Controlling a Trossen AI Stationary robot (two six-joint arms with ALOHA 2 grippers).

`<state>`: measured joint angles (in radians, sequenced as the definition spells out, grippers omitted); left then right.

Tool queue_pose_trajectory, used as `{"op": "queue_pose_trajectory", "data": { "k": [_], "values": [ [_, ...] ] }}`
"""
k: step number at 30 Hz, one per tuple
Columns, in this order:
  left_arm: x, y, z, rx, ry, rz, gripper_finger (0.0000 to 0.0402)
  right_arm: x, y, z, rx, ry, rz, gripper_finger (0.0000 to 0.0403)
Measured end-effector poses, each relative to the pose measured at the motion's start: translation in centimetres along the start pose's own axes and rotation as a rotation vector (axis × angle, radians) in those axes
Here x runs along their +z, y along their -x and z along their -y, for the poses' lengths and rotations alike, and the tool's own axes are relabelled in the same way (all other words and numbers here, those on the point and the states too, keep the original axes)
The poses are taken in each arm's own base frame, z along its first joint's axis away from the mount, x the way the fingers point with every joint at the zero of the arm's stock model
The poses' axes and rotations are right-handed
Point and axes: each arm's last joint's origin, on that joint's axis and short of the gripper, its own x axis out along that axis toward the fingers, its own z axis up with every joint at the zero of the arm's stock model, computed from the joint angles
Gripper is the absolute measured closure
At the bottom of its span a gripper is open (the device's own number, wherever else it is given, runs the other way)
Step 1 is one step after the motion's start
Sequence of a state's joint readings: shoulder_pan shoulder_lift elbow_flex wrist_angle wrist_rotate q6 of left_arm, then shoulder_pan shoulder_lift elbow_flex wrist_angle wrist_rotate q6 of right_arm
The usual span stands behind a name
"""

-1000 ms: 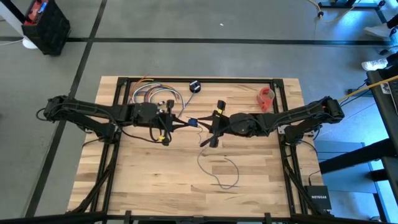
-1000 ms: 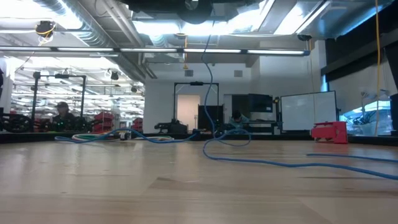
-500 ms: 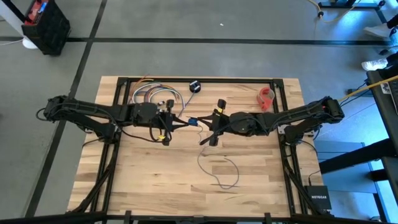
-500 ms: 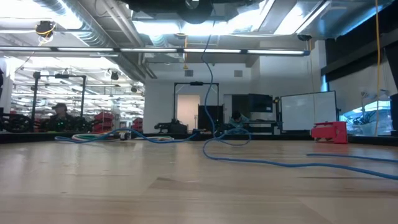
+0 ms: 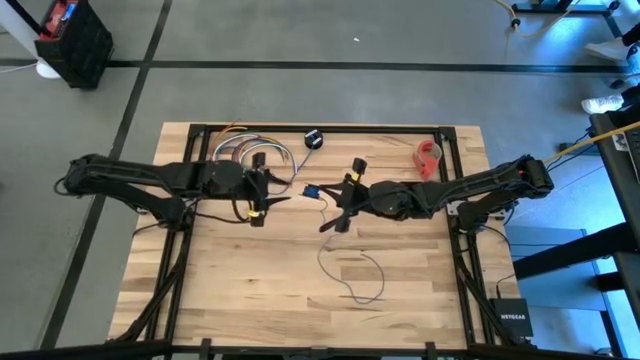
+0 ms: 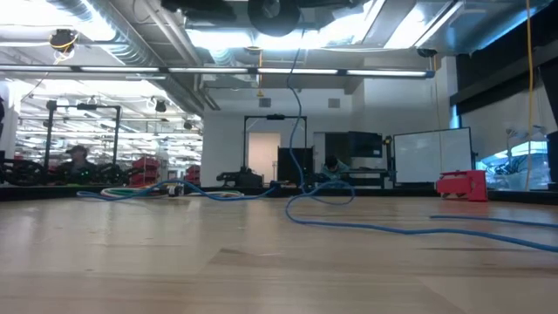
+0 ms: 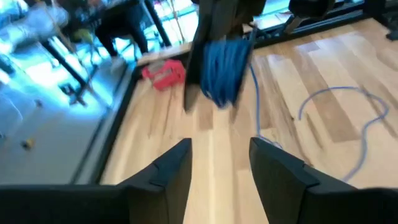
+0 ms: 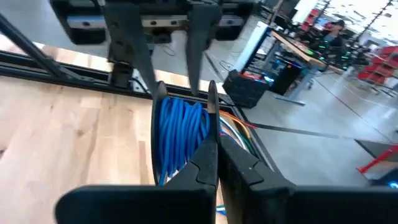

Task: Coil cords
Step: Coil the blue wire onto the black spool

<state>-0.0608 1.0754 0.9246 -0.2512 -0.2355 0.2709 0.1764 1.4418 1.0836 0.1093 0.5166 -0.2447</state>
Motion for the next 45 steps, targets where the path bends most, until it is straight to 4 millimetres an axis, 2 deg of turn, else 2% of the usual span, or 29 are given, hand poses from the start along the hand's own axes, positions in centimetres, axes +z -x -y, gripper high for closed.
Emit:
{"op": "queue_pose_trajectory", "data": {
  "k": [3, 6, 12, 19, 23, 26, 29, 36, 45],
  "values": [
    [-1.2, 0.3, 0.3, -0.003, 0.076, -0.015, 0.0249, 0.0, 0.0, 0.1, -0.024, -0.002, -0.005, 0.0399],
    [-3.2, -0.8, 1.2, -0.004, 0.140, -0.005, 0.0255, 0.0, 0.0, 0.1, -0.026, -0.005, -0.002, 0.0397],
    [-8.2, -4.9, 3.5, 0.008, 0.253, 0.051, 0.0260, 0.2, 0.0, 0.1, -0.030, -0.016, 0.016, 0.0399],
    [-10.2, -9.7, 4.8, 0.028, 0.314, 0.094, 0.0260, 0.3, 0.0, 0.1, -0.030, -0.015, 0.014, 0.0398],
    [-10.7, -11.2, 4.9, -0.023, 0.345, 0.163, 0.0260, 0.2, 0.0, 0.1, -0.027, -0.013, 0.011, 0.0399],
    [-10.7, -11.7, 4.9, -0.139, 0.382, 0.234, 0.0260, 0.2, 0.0, 0.1, -0.026, -0.013, 0.010, 0.0399],
    [-10.5, -12.0, 4.8, -0.183, 0.395, 0.245, 0.0261, 0.2, 0.0, 0.1, -0.026, -0.012, 0.009, 0.0399],
    [-9.7, -13.0, 4.8, -0.195, 0.386, 0.257, 0.0261, 0.3, 0.0, 0.1, -0.027, -0.015, 0.015, 0.0399],
    [-10.0, -13.7, 4.8, -0.192, 0.378, 0.234, 0.0272, 0.3, 0.0, 0.1, -0.026, -0.014, 0.013, 0.0398]
  ]
}}
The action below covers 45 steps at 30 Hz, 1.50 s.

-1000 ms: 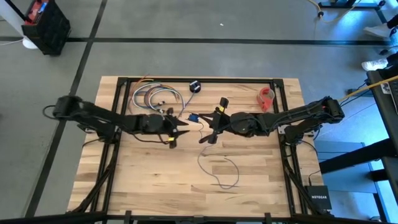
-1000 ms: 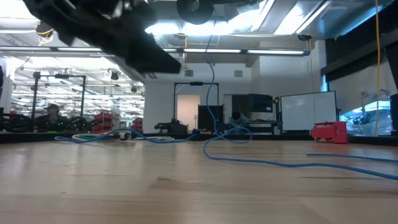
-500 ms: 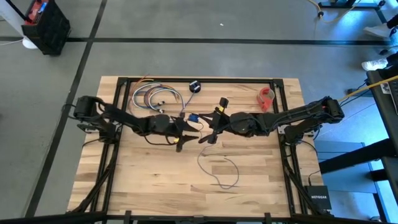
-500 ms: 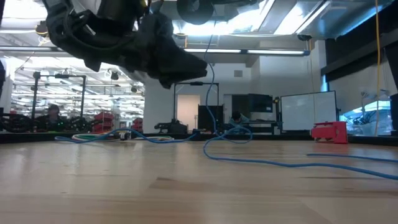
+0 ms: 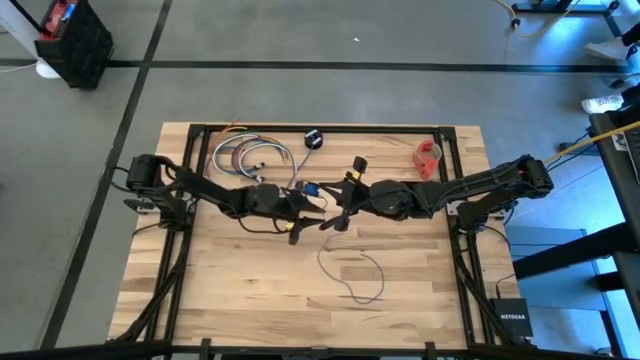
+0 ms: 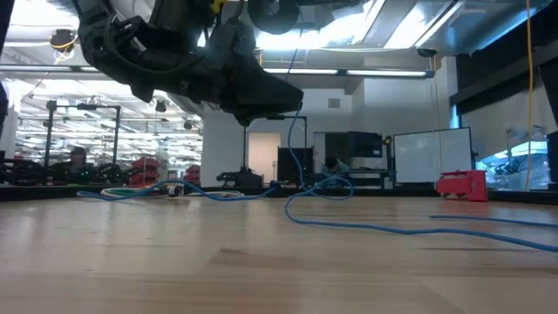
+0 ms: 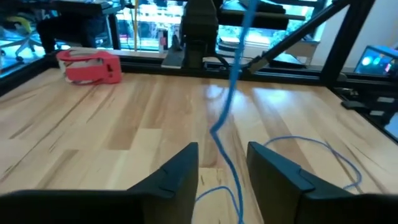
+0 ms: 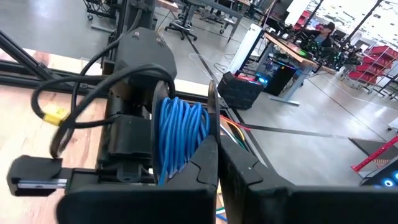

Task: Coil cords
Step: Coil the blue wire onto the black spool

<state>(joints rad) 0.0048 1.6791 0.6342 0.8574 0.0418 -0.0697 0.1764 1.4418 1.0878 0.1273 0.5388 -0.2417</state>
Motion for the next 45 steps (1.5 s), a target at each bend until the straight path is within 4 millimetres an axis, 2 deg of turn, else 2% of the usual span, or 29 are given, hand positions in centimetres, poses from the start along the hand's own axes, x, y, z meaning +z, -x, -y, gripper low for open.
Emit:
{"op": "queue_pose_trajectory", "data": {
  "k": [3, 9, 15, 19, 25, 30, 38, 42, 45],
  "values": [
    [0.1, 0.0, 0.0, -0.001, -0.005, 0.014, 0.0303, 0.0, 0.0, 0.0, 0.000, 0.000, 0.001, 0.0398],
    [0.2, 0.0, -0.1, 0.004, -0.044, 0.019, 0.0392, 0.0, 0.0, 0.0, -0.001, -0.002, 0.003, 0.0398],
    [-0.1, 0.1, -0.8, 0.069, -0.075, -0.027, 0.0398, 0.1, 0.0, 0.0, 0.000, -0.002, 0.005, 0.0398],
    [0.3, 0.9, -1.6, 0.166, -0.103, -0.091, 0.0396, 0.2, 0.2, -0.4, 0.019, 0.006, 0.012, 0.0399],
    [2.7, 3.9, -1.8, 0.251, -0.161, -0.187, 0.0397, 0.5, 0.9, -1.1, 0.008, 0.027, 0.022, 0.0400],
    [5.3, 7.7, -1.5, 0.320, -0.205, -0.206, 0.0400, 0.5, 0.9, -1.0, -0.003, 0.032, 0.013, 0.0400],
    [9.5, 13.6, -1.2, 0.398, -0.196, -0.025, 0.0400, 0.2, 0.6, -0.8, 0.005, 0.044, -0.001, 0.0401],
    [10.6, 15.2, -1.1, 0.404, -0.190, 0.050, 0.0398, -0.1, 0.0, -0.5, -0.004, 0.044, -0.009, 0.0401],
    [11.0, 15.6, -1.0, 0.398, -0.178, 0.092, 0.0400, -0.7, -0.8, 0.0, -0.022, 0.047, -0.036, 0.0402]
  ]
}}
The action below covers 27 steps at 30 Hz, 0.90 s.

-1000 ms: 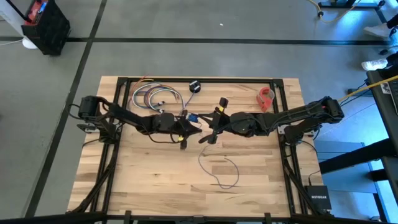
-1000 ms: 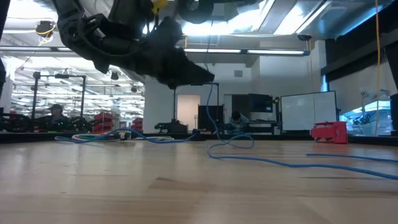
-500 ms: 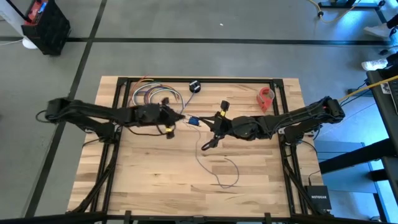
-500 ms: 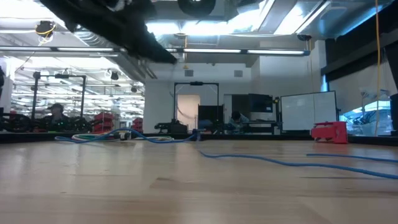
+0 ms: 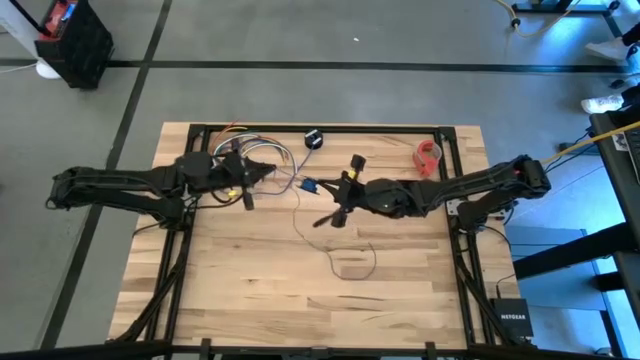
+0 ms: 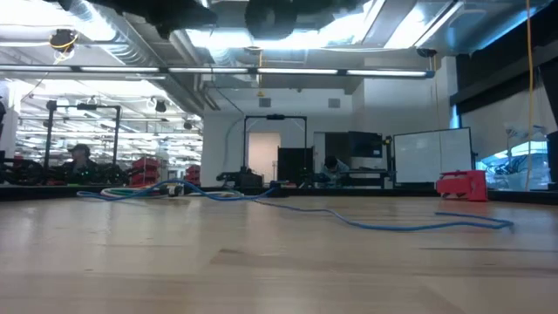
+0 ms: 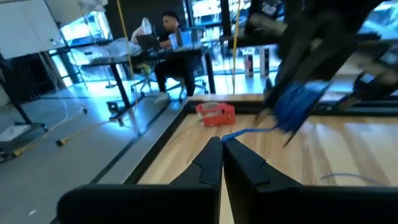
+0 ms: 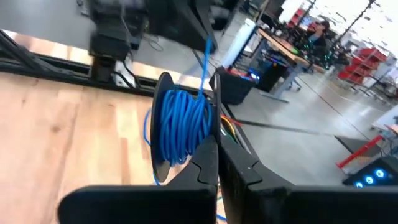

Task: Coil cords
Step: Coil the blue wire onto the black spool

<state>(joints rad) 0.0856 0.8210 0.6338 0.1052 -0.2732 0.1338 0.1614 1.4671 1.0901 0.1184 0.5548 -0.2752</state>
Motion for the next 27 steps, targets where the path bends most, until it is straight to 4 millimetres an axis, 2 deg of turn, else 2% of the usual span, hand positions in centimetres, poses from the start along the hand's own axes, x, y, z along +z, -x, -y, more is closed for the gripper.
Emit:
{"op": "queue_pose_trajectory", "data": {
  "k": [6, 15, 27],
  "values": [
    [0.3, -0.5, 0.7, -0.097, 0.076, 0.048, 0.0397, -1.6, -2.3, 0.6, -0.022, -0.017, -0.048, 0.0402],
    [-0.6, -3.1, 2.3, -0.134, 0.106, 0.048, 0.0397, -3.1, -4.9, 0.9, -0.071, -0.046, -0.059, 0.0402],
    [-1.8, -6.3, 4.2, -0.154, 0.119, 0.113, 0.0396, -2.9, -5.1, 1.3, -0.093, -0.096, -0.023, 0.0402]
  ]
}}
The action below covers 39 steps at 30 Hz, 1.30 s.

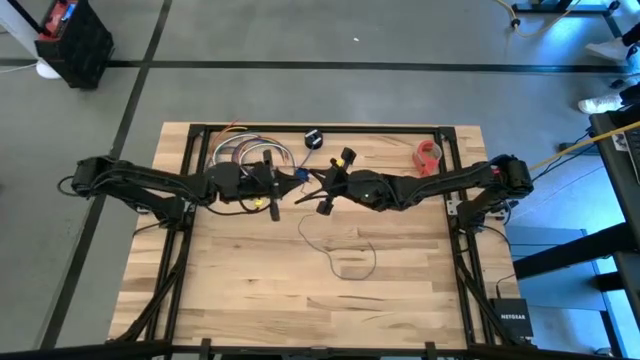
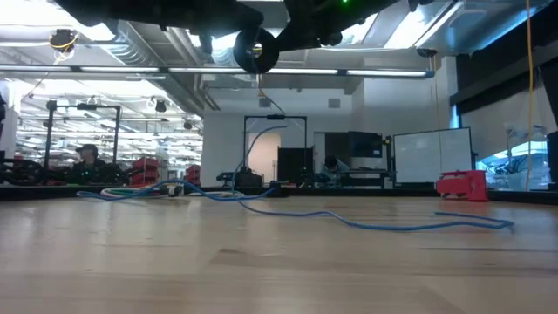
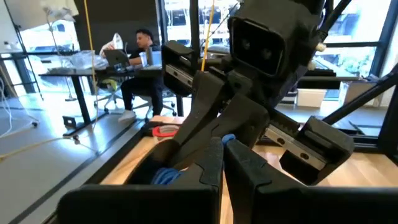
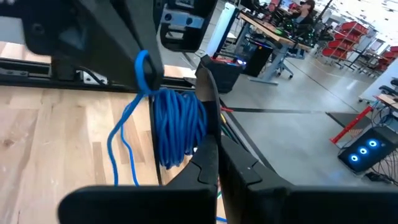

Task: Coil cords
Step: Coil the blue wire onto the black spool

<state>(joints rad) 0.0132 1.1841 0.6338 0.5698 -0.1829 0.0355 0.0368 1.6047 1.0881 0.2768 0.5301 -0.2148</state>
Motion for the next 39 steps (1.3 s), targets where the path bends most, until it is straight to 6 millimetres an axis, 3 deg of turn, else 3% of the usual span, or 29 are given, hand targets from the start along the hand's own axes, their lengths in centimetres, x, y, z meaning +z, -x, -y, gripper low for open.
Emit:
{"op": "queue_pose_trajectory", "data": {
  "k": [9, 17, 29, 39],
  "values": [
    [0.4, -0.9, 0.3, 0.007, -0.125, 0.052, 0.0396, 0.2, 0.0, 0.1, -0.004, -0.016, 0.017, 0.0402],
    [1.4, -1.7, 1.2, -0.030, -0.231, -0.081, 0.0391, 0.1, 0.0, 0.0, 0.005, -0.012, 0.014, 0.0402],
    [0.8, -1.8, 1.4, -0.038, -0.263, -0.145, 0.0274, 0.3, 0.0, 0.0, 0.004, -0.024, 0.030, 0.0402],
    [-1.4, -2.7, 2.5, -0.070, -0.289, -0.244, 0.0260, 0.6, 0.0, 0.1, -0.010, -0.033, 0.052, 0.0402]
  ]
}}
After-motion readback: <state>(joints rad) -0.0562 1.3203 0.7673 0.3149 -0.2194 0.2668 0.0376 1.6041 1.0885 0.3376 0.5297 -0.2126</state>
